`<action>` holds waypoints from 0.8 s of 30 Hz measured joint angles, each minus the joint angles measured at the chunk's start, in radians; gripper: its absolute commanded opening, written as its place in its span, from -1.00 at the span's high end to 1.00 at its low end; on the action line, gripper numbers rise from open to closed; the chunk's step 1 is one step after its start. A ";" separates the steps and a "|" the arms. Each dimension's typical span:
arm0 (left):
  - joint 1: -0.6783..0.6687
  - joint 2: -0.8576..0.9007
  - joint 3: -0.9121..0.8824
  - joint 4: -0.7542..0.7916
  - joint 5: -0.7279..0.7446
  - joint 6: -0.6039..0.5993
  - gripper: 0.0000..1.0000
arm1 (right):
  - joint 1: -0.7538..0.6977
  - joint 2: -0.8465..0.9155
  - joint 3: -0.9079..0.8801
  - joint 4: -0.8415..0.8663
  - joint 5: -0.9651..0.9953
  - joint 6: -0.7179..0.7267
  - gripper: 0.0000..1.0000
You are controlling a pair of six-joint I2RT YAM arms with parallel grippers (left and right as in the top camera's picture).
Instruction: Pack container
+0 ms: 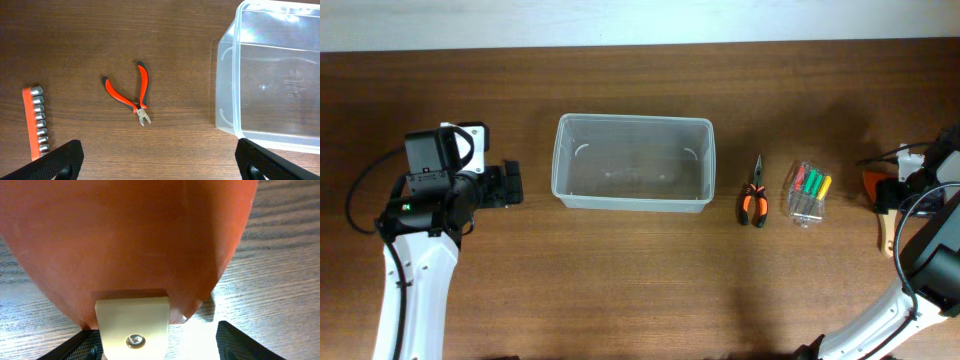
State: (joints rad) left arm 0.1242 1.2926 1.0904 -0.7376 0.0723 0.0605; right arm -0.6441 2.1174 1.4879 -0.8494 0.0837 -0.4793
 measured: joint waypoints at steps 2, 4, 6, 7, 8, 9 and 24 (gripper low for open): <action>0.000 0.000 0.000 0.000 0.000 0.000 -0.98 | 0.000 0.000 0.000 -0.003 0.003 0.028 -0.55; 0.000 0.000 0.000 0.000 0.000 0.000 -0.98 | 0.000 0.000 0.001 -0.004 0.005 0.063 -0.61; 0.000 0.000 0.000 0.000 0.000 0.000 -0.98 | 0.000 0.000 0.002 -0.012 -0.003 0.112 -0.65; 0.000 0.000 0.000 0.000 0.000 0.000 -0.98 | 0.000 0.000 0.002 -0.018 -0.012 0.134 -0.65; 0.000 0.000 0.000 0.000 0.000 0.000 -0.98 | 0.000 0.000 0.002 -0.026 -0.026 0.157 -0.66; 0.000 0.000 0.000 0.000 0.000 0.000 -0.98 | 0.000 0.001 0.001 -0.034 -0.044 0.177 -0.66; 0.000 0.000 0.000 0.000 0.000 0.000 -0.98 | 0.005 0.004 -0.001 -0.053 -0.095 0.256 -0.56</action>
State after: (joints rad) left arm 0.1242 1.2926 1.0904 -0.7376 0.0723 0.0605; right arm -0.6395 2.1216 1.4868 -0.9020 -0.0113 -0.2230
